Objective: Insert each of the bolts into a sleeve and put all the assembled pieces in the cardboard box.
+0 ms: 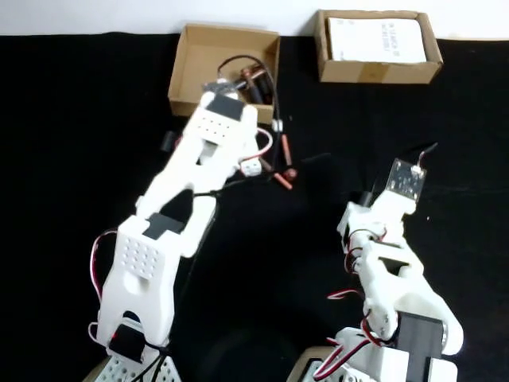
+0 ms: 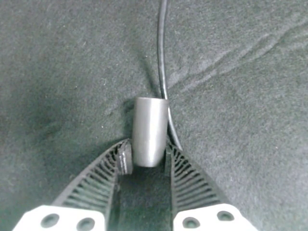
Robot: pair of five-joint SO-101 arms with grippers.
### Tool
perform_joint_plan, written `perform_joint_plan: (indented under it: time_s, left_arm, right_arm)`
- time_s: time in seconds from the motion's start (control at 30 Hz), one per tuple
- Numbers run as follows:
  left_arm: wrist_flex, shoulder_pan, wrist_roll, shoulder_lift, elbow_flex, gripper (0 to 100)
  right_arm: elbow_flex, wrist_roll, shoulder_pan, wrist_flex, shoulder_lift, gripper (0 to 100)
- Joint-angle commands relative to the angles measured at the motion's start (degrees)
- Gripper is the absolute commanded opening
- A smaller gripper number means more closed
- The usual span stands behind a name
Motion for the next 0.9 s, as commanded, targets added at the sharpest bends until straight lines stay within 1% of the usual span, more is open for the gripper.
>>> perform_joint_plan:
  time_s: [0.0,0.1,0.17,0.3,0.43,0.53,0.63,0.73,0.8,0.87]
  left_arm:
    - [4.92,0.31,-0.09,-6.02,-6.9,17]
    - [5.45,2.42,0.35,-9.63,-9.45,18]
    - [5.01,5.05,0.35,-10.51,-10.07,18]
    - [3.43,9.8,2.64,-7.34,-10.42,18]
    - [-0.35,9.8,2.81,-3.38,-10.42,18]
    - [-0.62,8.31,2.81,-2.33,-11.91,18]
    - [-0.62,6.73,2.81,-2.33,-12.79,18]
    - [-0.53,5.32,2.81,-1.98,-12.18,18]
    - [-0.53,4.88,5.1,-0.66,-11.47,18]
    - [-0.53,4.7,7.82,1.27,-11.3,18]
  right_arm:
    - [0.31,-0.35,0.57,-0.92,-1.01,0.7]
    - [0.4,-0.26,0.4,-0.92,-1.19,0.7]
    - [0.4,-0.26,0.4,-0.92,-1.19,0.7]
    - [0.48,-0.26,0.31,-0.66,-1.19,0.7]
    - [3.56,-0.35,0.13,-0.57,-5.14,0.7]
    - [8.57,-0.44,0.13,-0.66,-15.96,0.7]
    - [12.88,-0.44,0.31,0.4,-33.27,0.7]
    - [14.55,-0.44,-2.86,10.15,-52.09,0.7]
    - [14.55,-0.44,-5.67,19.12,-63.96,0.7]
    - [14.9,-0.53,-7.34,25.27,-74.42,0.7]
